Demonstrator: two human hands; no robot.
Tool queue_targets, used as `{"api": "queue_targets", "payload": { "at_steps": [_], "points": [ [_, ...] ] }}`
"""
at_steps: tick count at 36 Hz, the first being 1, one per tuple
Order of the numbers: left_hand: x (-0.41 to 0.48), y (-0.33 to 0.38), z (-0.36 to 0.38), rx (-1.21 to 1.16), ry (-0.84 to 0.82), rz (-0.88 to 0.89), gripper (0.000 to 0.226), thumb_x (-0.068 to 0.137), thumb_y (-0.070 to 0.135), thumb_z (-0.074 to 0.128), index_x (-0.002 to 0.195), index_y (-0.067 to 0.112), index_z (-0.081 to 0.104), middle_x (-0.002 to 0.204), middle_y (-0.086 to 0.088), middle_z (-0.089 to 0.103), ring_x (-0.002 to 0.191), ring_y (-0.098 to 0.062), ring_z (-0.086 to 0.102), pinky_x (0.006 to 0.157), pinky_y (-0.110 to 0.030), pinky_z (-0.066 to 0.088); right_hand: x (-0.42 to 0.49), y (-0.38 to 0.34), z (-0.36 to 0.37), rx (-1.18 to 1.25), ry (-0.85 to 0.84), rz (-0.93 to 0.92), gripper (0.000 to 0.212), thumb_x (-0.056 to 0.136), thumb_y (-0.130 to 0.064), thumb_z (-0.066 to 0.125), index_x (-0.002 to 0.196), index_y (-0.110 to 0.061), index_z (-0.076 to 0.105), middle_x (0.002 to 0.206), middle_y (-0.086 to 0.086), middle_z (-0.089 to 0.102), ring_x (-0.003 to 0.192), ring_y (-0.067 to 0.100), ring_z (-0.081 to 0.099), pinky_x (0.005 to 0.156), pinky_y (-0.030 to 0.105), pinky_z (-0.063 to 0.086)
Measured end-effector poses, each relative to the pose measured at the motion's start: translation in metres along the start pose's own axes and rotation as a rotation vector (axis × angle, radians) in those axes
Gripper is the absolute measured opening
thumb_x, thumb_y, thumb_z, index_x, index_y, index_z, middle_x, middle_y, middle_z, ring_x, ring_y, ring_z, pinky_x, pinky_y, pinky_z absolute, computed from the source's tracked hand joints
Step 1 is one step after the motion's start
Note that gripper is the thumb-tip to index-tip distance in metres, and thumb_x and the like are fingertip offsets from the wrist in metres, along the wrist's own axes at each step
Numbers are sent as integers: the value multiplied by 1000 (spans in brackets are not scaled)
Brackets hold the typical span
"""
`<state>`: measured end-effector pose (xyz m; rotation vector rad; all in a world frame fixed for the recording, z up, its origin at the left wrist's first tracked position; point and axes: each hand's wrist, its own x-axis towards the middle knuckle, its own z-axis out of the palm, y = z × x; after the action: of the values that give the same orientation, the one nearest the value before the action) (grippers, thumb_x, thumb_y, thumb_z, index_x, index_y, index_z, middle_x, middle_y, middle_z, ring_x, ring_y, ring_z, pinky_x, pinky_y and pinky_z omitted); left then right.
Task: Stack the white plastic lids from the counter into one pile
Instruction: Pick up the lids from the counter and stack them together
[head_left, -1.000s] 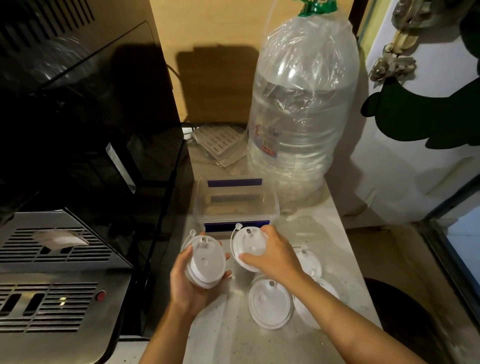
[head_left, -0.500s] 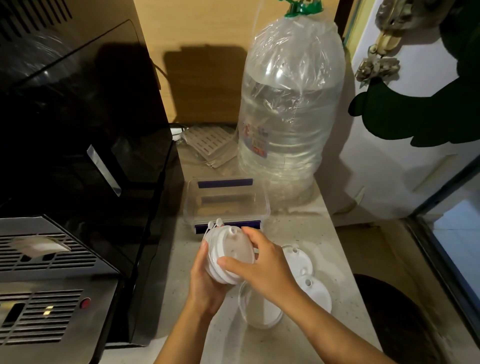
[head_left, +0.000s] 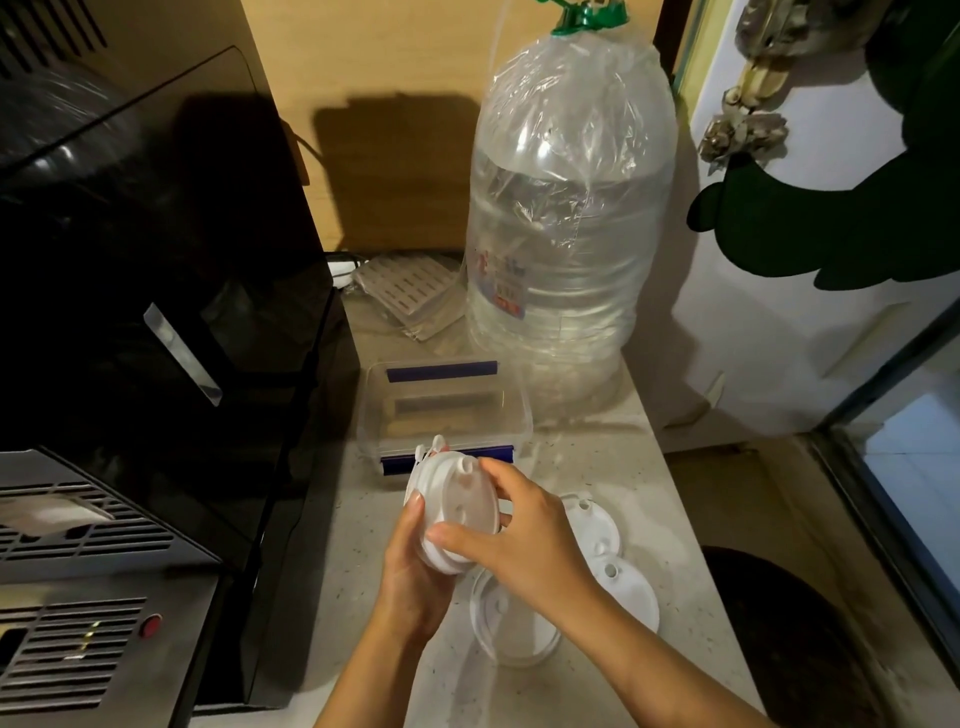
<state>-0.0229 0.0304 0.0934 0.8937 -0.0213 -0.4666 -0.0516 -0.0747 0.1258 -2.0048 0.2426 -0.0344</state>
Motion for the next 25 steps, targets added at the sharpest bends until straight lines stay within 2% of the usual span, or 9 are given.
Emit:
{"api": "queue_targets", "payload": {
  "at_steps": [3, 5, 8, 10, 15, 17, 20, 23, 25],
  "points": [
    [0, 0, 0, 22, -17, 1, 73, 32, 62, 81, 91, 21, 71, 77, -3, 76, 72, -18, 72, 55, -26, 57, 1, -1, -2, -3, -11, 1, 72, 59, -48, 76, 122, -32, 45, 117, -9, 57, 105, 8, 52, 86, 24, 50],
    [1, 1, 1, 44, -21, -3, 69, 37, 62, 80, 93, 23, 72, 79, -2, 76, 74, -17, 72, 57, -25, 57, 1, -1, -3, -11, -10, -4, 71, 58, -47, 76, 121, -32, 46, 114, -11, 57, 104, 8, 53, 84, 21, 50],
    [2, 2, 1, 60, 14, -8, 89, 38, 62, 80, 110, 14, 58, 83, -3, 76, 79, -18, 72, 59, -25, 57, 1, -1, -4, -31, 6, -30, 71, 56, -45, 77, 119, -33, 48, 102, -18, 52, 95, 3, 51, 72, 8, 42],
    [2, 1, 1, 70, 9, -3, 93, 36, 63, 80, 111, 13, 55, 83, -2, 77, 79, -17, 72, 58, -24, 56, 0, -1, -4, -35, 7, -35, 72, 56, -44, 78, 120, -33, 48, 102, -18, 50, 94, 2, 50, 70, 6, 39],
    [1, 0, 1, 61, -18, 10, 79, 42, 59, 79, 107, 19, 61, 85, -3, 76, 79, -18, 71, 60, -26, 57, 0, 0, -5, -26, -17, -20, 77, 55, -44, 79, 124, -32, 46, 119, -9, 57, 105, 8, 52, 85, 20, 48],
    [1, 0, 3, 72, -26, 9, 82, 42, 59, 79, 110, 19, 57, 83, -2, 76, 77, -16, 71, 58, -25, 56, -1, 0, -5, -26, -17, -15, 79, 56, -44, 80, 125, -31, 45, 122, -7, 56, 109, 11, 53, 89, 25, 49],
    [3, 0, 2, 107, -39, 30, 80, 45, 54, 79, 113, 21, 54, 83, 0, 76, 76, -15, 71, 58, -24, 56, 0, 3, -5, -22, -15, -7, 81, 57, -43, 79, 128, -31, 42, 127, -5, 54, 111, 12, 51, 90, 25, 46],
    [4, -2, 0, 135, -37, 36, 63, 53, 37, 69, 113, 23, 53, 79, 2, 76, 72, -12, 71, 55, -23, 55, 0, 7, -2, -4, -31, -7, 80, 59, -43, 78, 128, -31, 40, 128, -5, 53, 110, 11, 50, 89, 24, 45],
    [3, -6, -4, 135, -3, 20, 52, 54, 36, 59, 104, 24, 60, 73, 3, 76, 68, -11, 71, 52, -22, 55, 0, 11, 0, 12, -53, -7, 78, 61, -44, 77, 128, -32, 39, 127, -6, 52, 107, 8, 49, 87, 20, 45]
  ]
}}
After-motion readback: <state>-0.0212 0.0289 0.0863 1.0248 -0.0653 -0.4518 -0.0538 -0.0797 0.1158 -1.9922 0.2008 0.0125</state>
